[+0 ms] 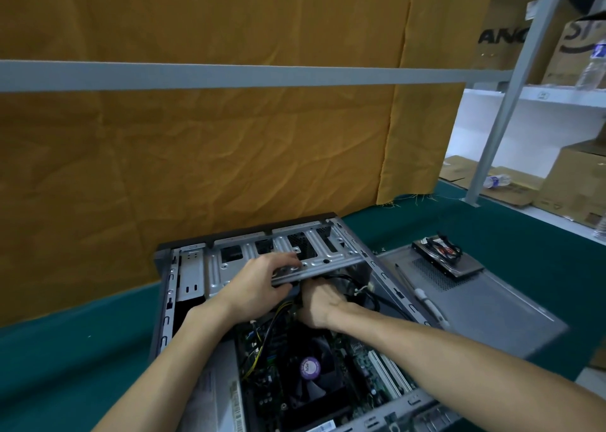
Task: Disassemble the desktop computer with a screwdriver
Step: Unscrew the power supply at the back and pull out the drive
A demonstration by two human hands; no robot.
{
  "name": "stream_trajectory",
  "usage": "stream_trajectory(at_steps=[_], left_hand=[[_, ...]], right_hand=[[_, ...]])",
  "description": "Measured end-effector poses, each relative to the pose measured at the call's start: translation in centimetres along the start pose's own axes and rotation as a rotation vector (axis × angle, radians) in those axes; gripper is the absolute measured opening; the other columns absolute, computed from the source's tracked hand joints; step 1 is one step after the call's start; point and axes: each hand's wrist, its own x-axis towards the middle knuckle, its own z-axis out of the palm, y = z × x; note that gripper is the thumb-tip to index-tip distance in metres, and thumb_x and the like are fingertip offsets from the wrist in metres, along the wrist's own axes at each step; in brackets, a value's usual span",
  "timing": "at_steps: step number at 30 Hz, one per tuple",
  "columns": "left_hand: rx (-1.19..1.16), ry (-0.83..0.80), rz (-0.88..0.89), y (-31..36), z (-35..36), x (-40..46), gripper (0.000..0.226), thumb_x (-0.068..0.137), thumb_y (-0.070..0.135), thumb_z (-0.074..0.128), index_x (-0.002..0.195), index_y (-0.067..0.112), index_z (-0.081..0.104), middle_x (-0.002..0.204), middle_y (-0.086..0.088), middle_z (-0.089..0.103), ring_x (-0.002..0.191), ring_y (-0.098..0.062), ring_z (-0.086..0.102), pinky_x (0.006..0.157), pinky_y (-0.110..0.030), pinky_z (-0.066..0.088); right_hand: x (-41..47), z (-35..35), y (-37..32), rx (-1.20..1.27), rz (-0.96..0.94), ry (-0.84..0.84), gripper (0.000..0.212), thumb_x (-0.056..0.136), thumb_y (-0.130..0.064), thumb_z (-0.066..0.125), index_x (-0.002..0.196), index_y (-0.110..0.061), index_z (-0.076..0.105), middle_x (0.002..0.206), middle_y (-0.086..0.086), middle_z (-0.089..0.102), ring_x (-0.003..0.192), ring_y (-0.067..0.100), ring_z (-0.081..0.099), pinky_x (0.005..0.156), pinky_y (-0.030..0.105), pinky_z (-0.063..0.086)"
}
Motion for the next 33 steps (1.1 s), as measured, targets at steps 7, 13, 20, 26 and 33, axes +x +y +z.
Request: stream_trajectory(at_steps=[7,13,20,26,33], left_hand=[[0.007,-0.012,0.0,0.1,-0.3,0.1,0.046,0.09,0.008,0.066,0.135,0.021,0.063,0.151,0.006,0.05,0.138,-0.01,0.048,0.114,-0.025,0.038],[-0.01,-0.022,-0.005,0.1,-0.4,0.0,0.046,0.091,0.009,0.066,0.135,0.022,0.063,0.152,0.007,0.049,0.139,-0.009,0.046,0.115,-0.025,0.037],[-0.015,-0.018,-0.01,0.2,-0.5,0.0,0.046,0.091,0.009,0.067,0.135,0.021,0.063,0.152,0.007,0.05,0.139,-0.009,0.046,0.114,-0.024,0.036],[-0.02,-0.014,0.0,0.1,-0.4,0.0,0.045,0.09,0.009,0.067,0.134,0.022,0.064,0.151,0.007,0.05,0.139,-0.007,0.046,0.115,-0.023,0.036],[-0.023,-0.012,-0.009,0.2,-0.4,0.0,0.045,0.091,0.011,0.067,0.135,0.022,0.063,0.151,0.007,0.05,0.139,-0.008,0.046,0.115,-0.023,0.036]], right_hand=[[-0.6,0.7,-0.2,-0.025,0.02,0.051,0.022,0.09,-0.02,0.064,0.108,-0.009,0.059,0.106,0.017,0.066,0.096,0.036,0.068,0.065,0.032,0.049],[-0.3,-0.3,-0.1,0.007,-0.016,0.016,0.038,0.091,-0.024,0.061,0.124,-0.006,0.058,0.12,0.017,0.063,0.109,0.035,0.064,0.075,0.031,0.05],[-0.7,0.7,-0.9,-0.17,-0.008,0.053,0.032,0.091,-0.019,0.062,0.121,-0.007,0.06,0.118,0.016,0.066,0.105,0.034,0.068,0.082,0.038,0.058],[-0.4,-0.2,0.0,-0.001,-0.018,0.02,0.037,0.089,-0.022,0.061,0.123,-0.007,0.058,0.119,0.018,0.064,0.109,0.037,0.065,0.085,0.038,0.057],[-0.5,1.0,-0.7,-0.133,-0.024,0.082,0.029,0.088,-0.019,0.064,0.115,-0.009,0.062,0.114,0.016,0.068,0.104,0.034,0.069,0.077,0.036,0.055]])
